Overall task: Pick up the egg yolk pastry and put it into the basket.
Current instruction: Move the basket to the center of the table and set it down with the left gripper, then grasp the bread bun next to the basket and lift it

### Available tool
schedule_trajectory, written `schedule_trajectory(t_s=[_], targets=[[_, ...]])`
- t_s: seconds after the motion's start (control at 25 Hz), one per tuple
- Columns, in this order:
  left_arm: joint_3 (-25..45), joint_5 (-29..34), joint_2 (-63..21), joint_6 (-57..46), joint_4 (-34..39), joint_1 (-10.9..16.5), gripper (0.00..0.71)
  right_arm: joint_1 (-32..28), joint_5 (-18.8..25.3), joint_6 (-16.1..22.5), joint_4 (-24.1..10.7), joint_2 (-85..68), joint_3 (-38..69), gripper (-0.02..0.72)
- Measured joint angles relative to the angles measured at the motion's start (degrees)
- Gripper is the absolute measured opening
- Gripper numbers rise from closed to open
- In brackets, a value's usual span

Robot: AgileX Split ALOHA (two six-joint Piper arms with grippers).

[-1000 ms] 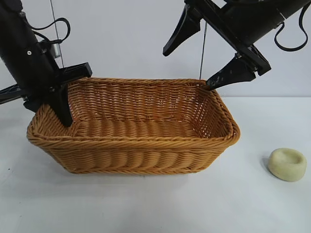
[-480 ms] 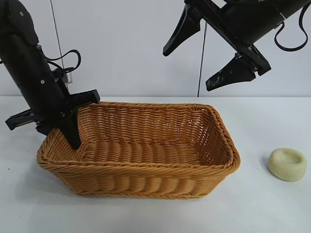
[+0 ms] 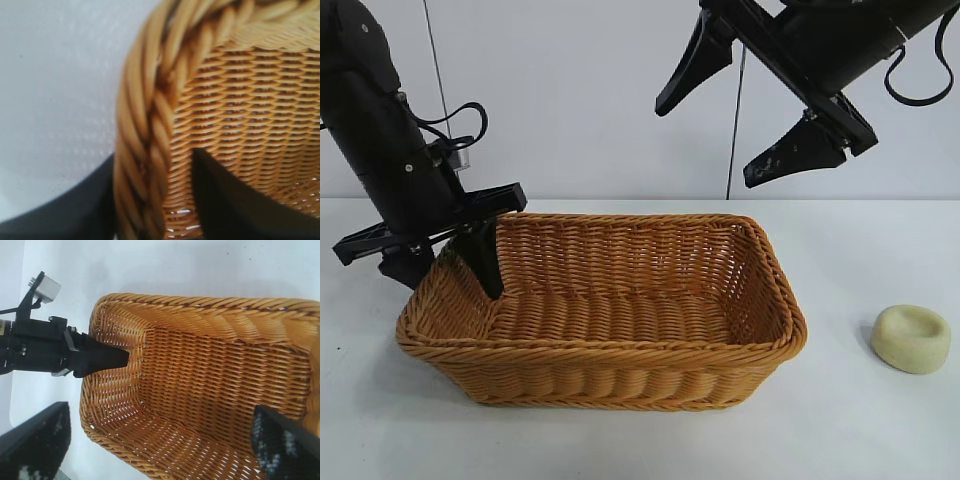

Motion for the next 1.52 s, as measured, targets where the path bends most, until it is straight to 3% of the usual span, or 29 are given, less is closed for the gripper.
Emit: schedule_trajectory(t_s=[0.28,0.72,1.08,1.52], targets=[[-2.1,4.6,-3.5,0.0,2.0,0.0,0.646,0.0,0.0,0.0,0.0,0.0,0.0,0.696],[-14.9,10.4,-7.7,0.0,2.7,0.0,0.647,0.0,0.0,0.0,0.0,0.0,0.0,0.696],[-20.8,17.4,-7.7,0.0,18.5,0.5,0.647,0.0,0.0,0.0,0.1,0.0,0.0,0.696],[-20.9,17.4,-7.8,0.0,20.1,9.7,0.647,0.0,0.0,0.0,0.1,0.0,0.0,0.696]])
